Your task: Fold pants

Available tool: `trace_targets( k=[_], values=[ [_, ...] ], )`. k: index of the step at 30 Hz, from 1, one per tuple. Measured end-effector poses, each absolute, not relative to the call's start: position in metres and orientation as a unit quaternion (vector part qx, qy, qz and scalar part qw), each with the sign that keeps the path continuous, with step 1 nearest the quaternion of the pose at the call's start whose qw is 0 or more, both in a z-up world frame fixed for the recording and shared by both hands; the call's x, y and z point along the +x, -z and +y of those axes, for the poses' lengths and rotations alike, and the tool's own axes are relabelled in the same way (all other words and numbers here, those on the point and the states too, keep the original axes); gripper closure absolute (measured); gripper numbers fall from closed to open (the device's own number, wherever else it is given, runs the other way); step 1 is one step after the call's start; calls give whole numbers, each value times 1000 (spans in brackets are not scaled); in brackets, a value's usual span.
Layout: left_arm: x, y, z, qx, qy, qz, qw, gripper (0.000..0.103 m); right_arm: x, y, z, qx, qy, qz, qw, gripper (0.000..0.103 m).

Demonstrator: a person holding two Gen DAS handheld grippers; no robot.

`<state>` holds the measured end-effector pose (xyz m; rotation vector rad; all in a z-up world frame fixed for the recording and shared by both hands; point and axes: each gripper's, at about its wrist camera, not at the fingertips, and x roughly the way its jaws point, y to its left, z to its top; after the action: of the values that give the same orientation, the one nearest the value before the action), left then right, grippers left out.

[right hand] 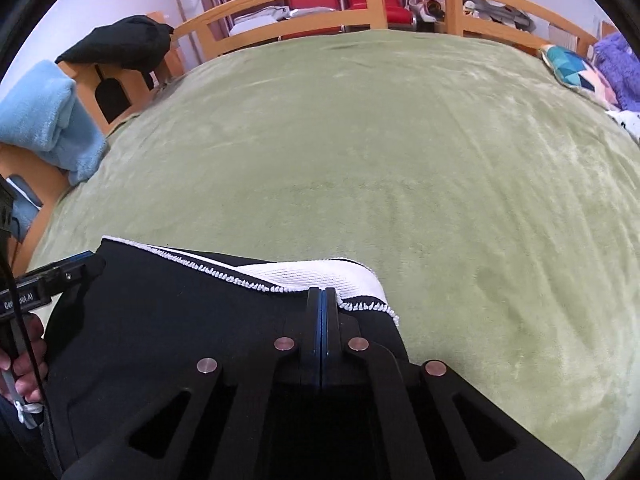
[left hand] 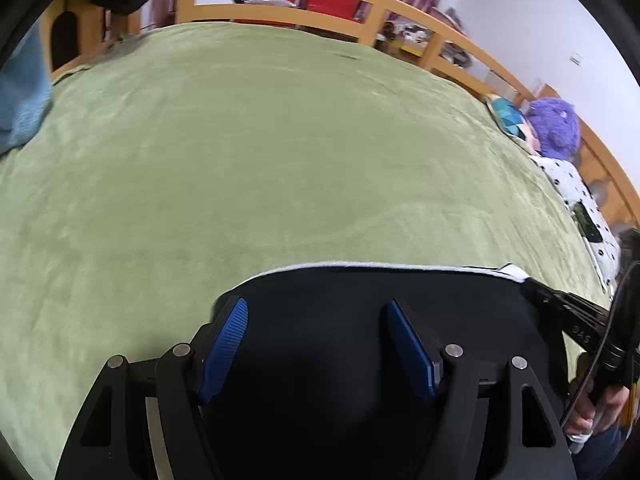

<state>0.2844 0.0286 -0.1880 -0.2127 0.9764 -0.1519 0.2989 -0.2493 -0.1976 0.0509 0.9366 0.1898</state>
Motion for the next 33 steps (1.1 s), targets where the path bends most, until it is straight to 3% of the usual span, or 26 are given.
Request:
trace_targets(
  k=[3, 6, 9, 12, 14, 15, 18, 19, 26, 29, 31, 33],
  values=[
    [257, 170, 39, -93, 80, 459, 880, 35, 279, 180, -258, 36, -60, 435, 898, 103],
    [222, 162, 43, -90, 95, 459, 879, 34, 248, 165, -262, 33, -50, 421, 905, 75],
    [181, 168, 41, -102, 116, 469, 870, 32, 206, 159, -263, 44, -73, 413, 907, 73],
    [142, 186, 30, -53, 103, 472, 874, 28, 172, 174, -263, 33, -69, 425, 902, 66],
    [126, 202, 40, -88, 109, 474, 869, 24, 156, 189, -269, 20, -55, 431, 900, 62],
    [121, 206, 50, -118, 116, 478, 863, 23, 149, 191, -279, 30, -47, 429, 902, 55],
    [113, 203, 76, -181, 118, 488, 845, 24, 137, 178, -306, 61, -24, 428, 901, 57],
    [108, 195, 79, -169, 104, 483, 853, 25, 134, 173, -311, 62, -6, 426, 903, 64],
    [74, 144, 56, -116, 96, 447, 882, 26, 90, 137, -295, 61, -4, 404, 913, 64],
    [60, 117, 37, -98, 87, 429, 893, 26, 71, 118, -276, 56, -14, 394, 917, 59],
    [54, 99, 27, -98, 88, 420, 898, 25, 62, 107, -268, 50, -14, 389, 920, 50],
    [47, 81, 16, -90, 89, 410, 903, 18, 51, 94, -262, 43, -14, 378, 925, 44]
  ],
)
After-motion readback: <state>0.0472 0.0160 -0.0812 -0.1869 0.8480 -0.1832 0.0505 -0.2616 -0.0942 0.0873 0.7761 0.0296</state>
